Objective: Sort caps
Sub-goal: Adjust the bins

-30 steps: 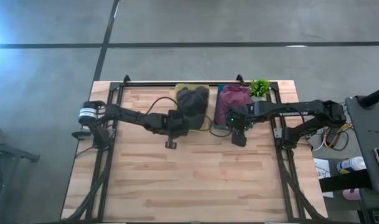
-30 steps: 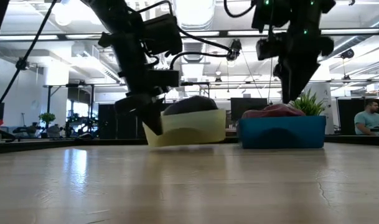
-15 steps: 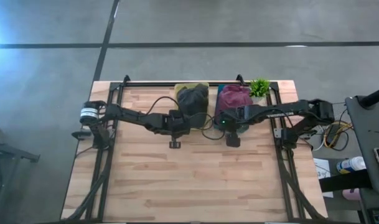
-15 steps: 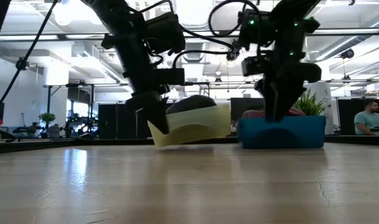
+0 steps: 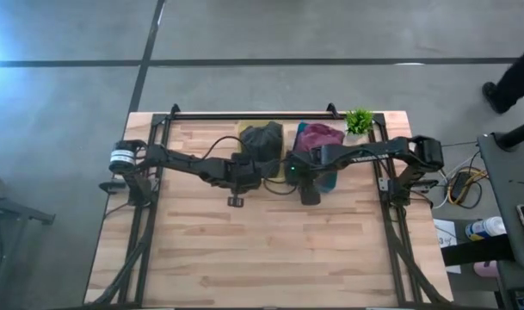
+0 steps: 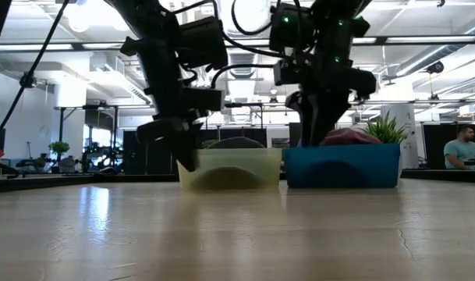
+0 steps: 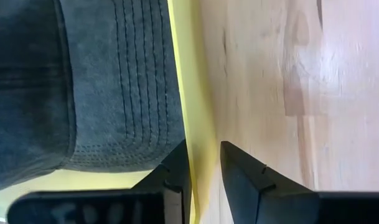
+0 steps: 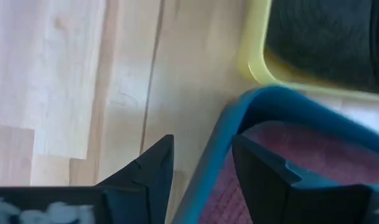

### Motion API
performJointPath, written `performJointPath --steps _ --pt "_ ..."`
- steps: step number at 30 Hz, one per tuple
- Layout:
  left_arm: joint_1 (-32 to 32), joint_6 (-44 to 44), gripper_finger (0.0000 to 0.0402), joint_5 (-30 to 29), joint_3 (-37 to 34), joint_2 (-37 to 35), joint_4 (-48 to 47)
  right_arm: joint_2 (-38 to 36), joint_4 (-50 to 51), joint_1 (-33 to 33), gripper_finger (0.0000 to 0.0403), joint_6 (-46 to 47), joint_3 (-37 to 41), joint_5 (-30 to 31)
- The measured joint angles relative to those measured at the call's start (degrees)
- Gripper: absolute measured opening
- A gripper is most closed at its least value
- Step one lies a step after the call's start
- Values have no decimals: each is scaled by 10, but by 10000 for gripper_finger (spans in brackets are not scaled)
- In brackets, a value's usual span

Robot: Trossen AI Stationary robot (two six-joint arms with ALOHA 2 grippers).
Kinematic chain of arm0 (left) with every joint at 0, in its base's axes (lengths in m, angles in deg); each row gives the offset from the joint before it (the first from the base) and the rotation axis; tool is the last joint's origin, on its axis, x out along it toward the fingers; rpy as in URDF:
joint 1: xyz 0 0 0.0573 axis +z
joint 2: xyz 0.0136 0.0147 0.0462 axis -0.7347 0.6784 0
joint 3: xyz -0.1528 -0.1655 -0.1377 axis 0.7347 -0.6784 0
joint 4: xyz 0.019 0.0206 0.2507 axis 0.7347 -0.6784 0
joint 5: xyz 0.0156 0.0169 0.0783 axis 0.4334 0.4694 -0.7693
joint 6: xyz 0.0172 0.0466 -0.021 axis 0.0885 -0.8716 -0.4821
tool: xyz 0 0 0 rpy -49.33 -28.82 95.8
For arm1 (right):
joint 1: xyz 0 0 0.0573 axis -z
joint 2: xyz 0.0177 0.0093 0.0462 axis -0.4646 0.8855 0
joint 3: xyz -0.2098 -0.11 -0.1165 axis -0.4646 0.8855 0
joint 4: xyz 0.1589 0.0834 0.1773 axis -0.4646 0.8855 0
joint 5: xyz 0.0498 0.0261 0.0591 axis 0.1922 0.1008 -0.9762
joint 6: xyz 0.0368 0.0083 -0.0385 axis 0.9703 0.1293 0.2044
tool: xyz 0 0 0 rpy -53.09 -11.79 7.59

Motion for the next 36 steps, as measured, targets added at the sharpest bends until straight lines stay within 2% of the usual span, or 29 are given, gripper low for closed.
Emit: performJointPath --steps 10,20,26,32,36 --pt "0 7 75 -7 -1 -13 -15 10 24 -31 121 -81 -12 20" --pt "0 18 76 -7 -4 -85 -31 -2 38 -46 75 -208 -10 51" --pt "0 58 76 -7 -4 -121 -60 -3 29 -46 47 -289 -10 75" --pt "0 76 76 -21 -18 -140 -70 -3 13 -46 22 -267 -10 69" --pt "0 80 76 -23 -23 -146 -76 -3 2 -47 14 -165 -14 59"
